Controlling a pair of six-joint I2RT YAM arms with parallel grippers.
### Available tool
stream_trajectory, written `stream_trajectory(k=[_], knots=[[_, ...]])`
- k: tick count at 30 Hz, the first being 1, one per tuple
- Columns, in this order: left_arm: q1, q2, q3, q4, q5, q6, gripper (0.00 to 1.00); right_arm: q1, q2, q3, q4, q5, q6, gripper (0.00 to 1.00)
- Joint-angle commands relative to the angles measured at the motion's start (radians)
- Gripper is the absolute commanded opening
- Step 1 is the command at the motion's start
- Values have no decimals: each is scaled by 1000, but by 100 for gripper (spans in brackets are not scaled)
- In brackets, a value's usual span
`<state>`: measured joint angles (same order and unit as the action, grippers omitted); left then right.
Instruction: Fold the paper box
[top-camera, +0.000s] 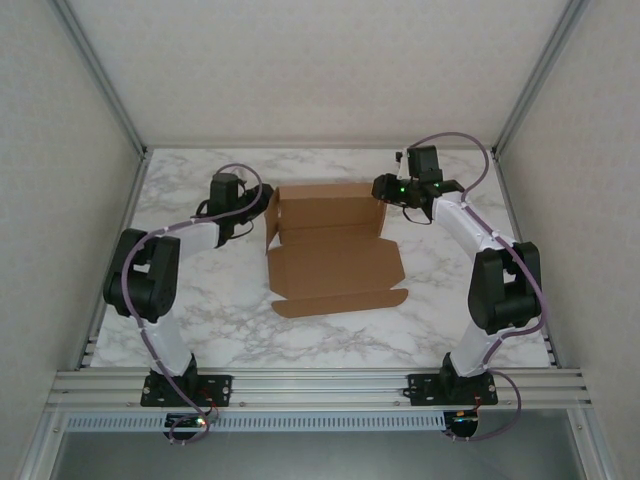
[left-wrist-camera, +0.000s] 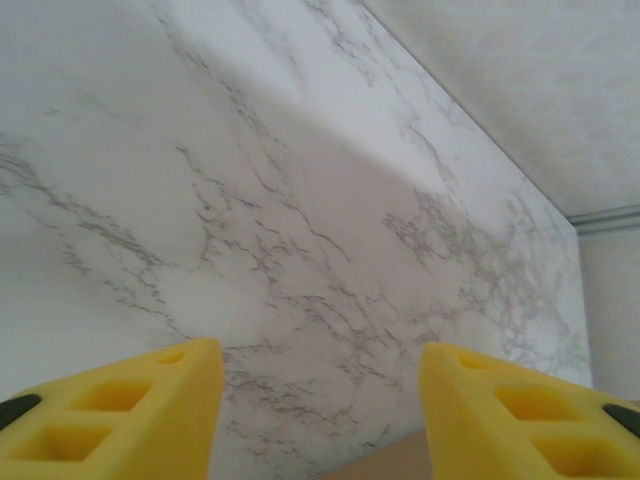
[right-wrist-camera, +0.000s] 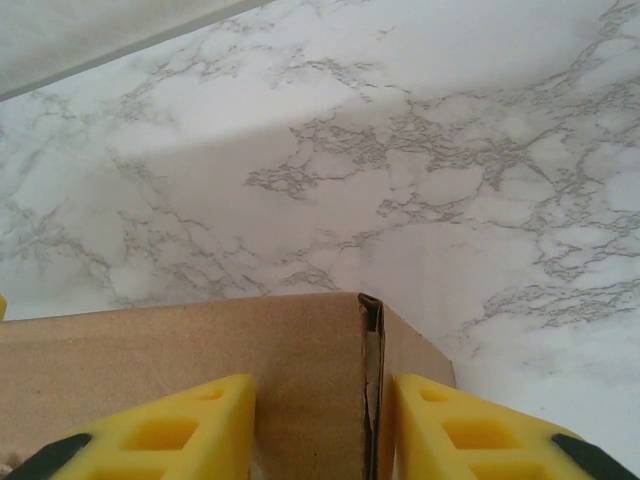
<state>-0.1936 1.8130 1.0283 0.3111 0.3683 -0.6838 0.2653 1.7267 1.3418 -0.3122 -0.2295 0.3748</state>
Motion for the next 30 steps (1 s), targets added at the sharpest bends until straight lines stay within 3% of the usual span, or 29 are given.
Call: stream_trajectory(k=[1, 6, 14, 18, 24, 30], knots=[[-24, -46, 39, -138, -90, 67, 55, 28, 40, -43, -142, -19, 7, 38], [17, -60, 44, -296, -201, 99, 56, 29, 52, -46, -129, -36, 13, 38], [40, -52, 49, -441, -172, 115, 55, 29, 75, -25, -131, -37, 11, 38], [40, -120, -9, -465, -185, 132, 56, 30, 102, 6, -145, -40, 9, 38], [1, -234, -102, -435, -99, 173, 59, 30, 120, 37, -154, -45, 3, 38], [-43, -237, -78, -371, -82, 201, 60, 33, 133, 48, -153, -60, 5, 38]])
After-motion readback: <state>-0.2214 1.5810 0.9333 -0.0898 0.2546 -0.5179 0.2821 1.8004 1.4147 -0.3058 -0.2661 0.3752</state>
